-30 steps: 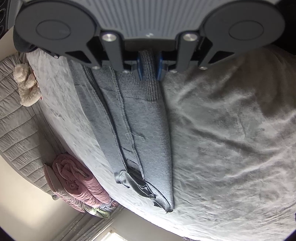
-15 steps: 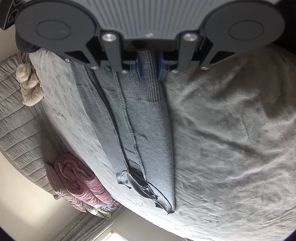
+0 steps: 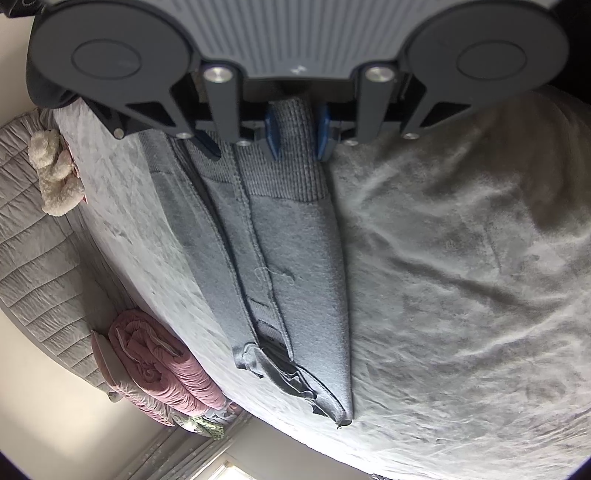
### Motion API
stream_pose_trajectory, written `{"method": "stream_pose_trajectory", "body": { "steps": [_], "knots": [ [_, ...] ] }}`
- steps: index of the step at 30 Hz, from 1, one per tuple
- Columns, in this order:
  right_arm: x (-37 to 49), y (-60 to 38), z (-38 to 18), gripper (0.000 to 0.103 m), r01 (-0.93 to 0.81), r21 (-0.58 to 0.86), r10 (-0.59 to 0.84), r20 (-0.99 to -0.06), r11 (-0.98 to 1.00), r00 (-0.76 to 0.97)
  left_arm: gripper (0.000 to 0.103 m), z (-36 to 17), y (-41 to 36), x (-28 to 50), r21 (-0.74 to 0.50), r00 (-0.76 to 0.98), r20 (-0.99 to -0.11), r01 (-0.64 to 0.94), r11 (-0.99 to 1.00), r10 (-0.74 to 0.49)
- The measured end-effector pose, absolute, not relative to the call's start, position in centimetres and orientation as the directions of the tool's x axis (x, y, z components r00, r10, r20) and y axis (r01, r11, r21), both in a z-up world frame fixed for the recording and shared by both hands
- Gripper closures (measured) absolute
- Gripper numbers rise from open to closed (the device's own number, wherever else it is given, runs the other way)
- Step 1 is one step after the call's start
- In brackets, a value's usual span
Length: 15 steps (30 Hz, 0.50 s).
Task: Fold clothes
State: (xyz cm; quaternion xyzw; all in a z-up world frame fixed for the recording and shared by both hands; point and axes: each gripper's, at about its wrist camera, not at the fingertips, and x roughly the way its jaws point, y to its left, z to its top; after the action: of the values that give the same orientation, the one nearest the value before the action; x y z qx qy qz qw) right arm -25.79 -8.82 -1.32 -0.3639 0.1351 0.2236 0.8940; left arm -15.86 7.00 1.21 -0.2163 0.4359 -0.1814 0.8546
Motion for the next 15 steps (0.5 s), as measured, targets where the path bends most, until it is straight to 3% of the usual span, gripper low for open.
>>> {"method": "stream_pose_trajectory", "body": {
  "steps": [3,8,10,15],
  "knots": [
    [-25.7,-8.9,-1.3,0.045,-0.505,-0.591,0.312,-0.403,0.629,0.86,0.079,1.2,7.0,-15.9,-0.528,0.555,-0.666,0.121,0.841,-0.498],
    [-25.2,-9.7,-0.3,0.086,-0.51,-0.516,0.319,-0.416,0.688,0.852,0.077,1.1,7.8,-15.8,-0.575,0.563,-0.645,0.088,0.814,-0.517],
    [-24.9,-10.0,0.2,0.094,-0.511,-0.479,0.327,-0.417,0.714,0.848,0.074,1.0,8.4,-15.9,-0.616,0.569,-0.623,0.066,0.785,-0.537],
    [-24.3,-10.1,1.6,0.095,-0.497,-0.398,0.336,-0.408,0.771,0.849,0.069,0.0,9.8,-15.7,-0.77,0.559,-0.529,0.001,0.638,-0.639]
  ]
}}
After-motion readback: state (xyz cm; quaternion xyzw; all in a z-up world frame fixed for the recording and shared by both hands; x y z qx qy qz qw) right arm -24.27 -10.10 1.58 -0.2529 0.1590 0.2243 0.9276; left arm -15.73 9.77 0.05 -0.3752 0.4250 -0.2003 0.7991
